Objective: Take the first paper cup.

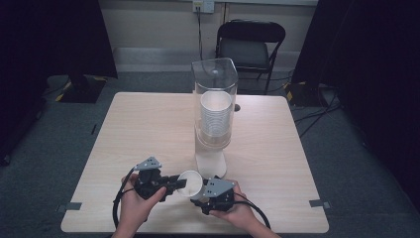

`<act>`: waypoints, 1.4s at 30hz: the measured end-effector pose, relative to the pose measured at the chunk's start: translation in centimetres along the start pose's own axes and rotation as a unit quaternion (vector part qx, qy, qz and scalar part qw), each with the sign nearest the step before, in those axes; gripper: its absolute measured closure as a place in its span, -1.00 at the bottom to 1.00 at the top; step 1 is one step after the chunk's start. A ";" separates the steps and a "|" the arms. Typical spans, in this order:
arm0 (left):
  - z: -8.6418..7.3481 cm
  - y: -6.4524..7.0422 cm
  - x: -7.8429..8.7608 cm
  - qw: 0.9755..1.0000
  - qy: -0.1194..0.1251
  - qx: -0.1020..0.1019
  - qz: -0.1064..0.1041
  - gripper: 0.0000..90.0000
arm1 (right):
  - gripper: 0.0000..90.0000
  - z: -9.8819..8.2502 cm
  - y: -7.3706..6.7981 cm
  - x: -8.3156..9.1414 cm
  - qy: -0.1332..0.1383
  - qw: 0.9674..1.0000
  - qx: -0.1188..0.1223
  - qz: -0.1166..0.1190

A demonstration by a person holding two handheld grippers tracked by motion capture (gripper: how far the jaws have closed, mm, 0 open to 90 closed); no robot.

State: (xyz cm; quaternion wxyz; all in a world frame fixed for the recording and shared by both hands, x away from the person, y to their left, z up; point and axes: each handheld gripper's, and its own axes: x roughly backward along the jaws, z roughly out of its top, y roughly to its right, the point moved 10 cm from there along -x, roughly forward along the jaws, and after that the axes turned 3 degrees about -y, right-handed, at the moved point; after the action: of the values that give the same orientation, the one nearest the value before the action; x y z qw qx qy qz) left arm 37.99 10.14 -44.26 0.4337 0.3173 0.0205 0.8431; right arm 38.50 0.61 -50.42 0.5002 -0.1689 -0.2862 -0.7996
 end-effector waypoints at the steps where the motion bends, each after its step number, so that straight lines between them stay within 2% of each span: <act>1: 0.0 -0.2 0.1 1.000 -0.002 0.004 0.008 0.73 | -0.25 0.1 -0.2 -0.1 -0.002 1.000 0.002 0.000; 2: -0.1 -0.4 0.2 1.000 -0.004 0.012 0.016 0.80 | -0.25 0.1 -0.3 -0.1 -0.001 1.000 0.004 0.001; 3: -0.2 -0.6 0.3 1.000 -0.003 0.027 0.015 0.85 | -0.25 0.2 -0.5 -0.2 0.001 1.000 0.005 0.003; 4: -0.4 -0.8 0.4 0.999 -0.010 0.032 0.017 0.91 | -0.26 0.2 -0.5 -0.3 0.001 1.000 0.006 0.001; 6: -0.6 -1.3 0.6 0.999 -0.015 0.044 0.029 0.93 | -0.31 0.3 -0.6 -0.4 -0.001 1.000 0.005 0.000; 8: -0.6 -2.0 0.9 0.997 -0.009 0.061 0.036 0.93 | -0.42 0.0 -0.2 -0.6 -0.012 1.000 0.001 -0.017; 9: -0.6 -2.0 0.9 0.997 -0.009 0.061 0.036 0.93 | -0.43 -0.1 0.1 -0.5 -0.013 1.000 -0.003 -0.020; 10: -0.8 -3.0 1.4 0.996 -0.008 0.075 0.054 0.93 | -0.43 -0.2 0.6 -0.4 -0.013 1.000 -0.013 -0.025; 12: -1.0 -4.1 2.0 0.993 -0.007 0.096 0.064 0.93 | -0.42 -0.5 1.4 0.0 -0.014 0.999 -0.028 -0.034; 17: -1.5 -6.7 3.2 0.987 -0.006 0.111 0.114 0.92 | -0.51 -0.9 4.3 1.5 0.001 0.994 -0.072 -0.078; 20: -1.6 -7.6 3.7 0.985 0.001 0.117 0.130 0.88 | -0.55 -1.6 5.6 2.0 -0.002 0.991 -0.099 -0.091; 22: -1.7 -8.1 3.9 0.983 -0.003 0.115 0.140 0.88 | -0.55 -2.0 6.1 2.1 -0.008 0.990 -0.109 -0.093; 26: -1.5 -8.0 3.8 0.985 0.004 0.112 0.129 0.77 | -0.55 -2.4 6.6 2.1 -0.009 0.988 -0.120 -0.098; 30: -1.2 -7.7 3.6 0.988 0.018 0.095 0.116 0.43 | -0.54 -2.6 6.7 2.1 -0.011 0.987 -0.126 -0.097; 32: -1.0 -7.6 3.8 0.989 0.029 0.090 0.115 0.24 | -0.53 -2.6 6.7 2.2 -0.010 0.988 -0.125 -0.095; 33: -0.8 -7.5 3.8 0.990 0.035 0.084 0.107 0.17 | -0.53 -2.6 6.8 2.3 -0.008 0.987 -0.124 -0.096; 35: -0.7 -7.3 4.1 0.990 0.047 0.079 0.104 0.03 | -0.53 -2.8 6.9 2.4 -0.009 0.986 -0.131 -0.099; 37: -0.5 -7.3 4.5 0.991 0.058 0.062 0.106 -0.15 | -0.53 -2.9 7.3 2.6 -0.008 0.985 -0.134 -0.104; 39: -0.7 -6.9 5.0 0.992 0.063 0.052 0.092 -0.18 | -0.52 -3.1 7.6 2.7 -0.011 0.984 -0.139 -0.110; 40: -0.9 -6.8 5.2 0.993 0.063 0.043 0.092 -0.22 | -0.51 -3.2 7.7 2.8 -0.010 0.983 -0.143 -0.111; 42: -1.5 -6.9 5.9 0.993 0.054 0.009 0.103 -0.33 | -0.50 -3.3 7.9 3.0 -0.009 0.983 -0.147 -0.114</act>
State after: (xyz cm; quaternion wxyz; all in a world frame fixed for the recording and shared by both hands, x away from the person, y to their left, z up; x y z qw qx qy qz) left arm 39.61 19.14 -44.57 0.3401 0.2759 0.0185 0.8988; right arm 44.35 -6.19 -49.00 0.3729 -0.2133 -0.1875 -0.8833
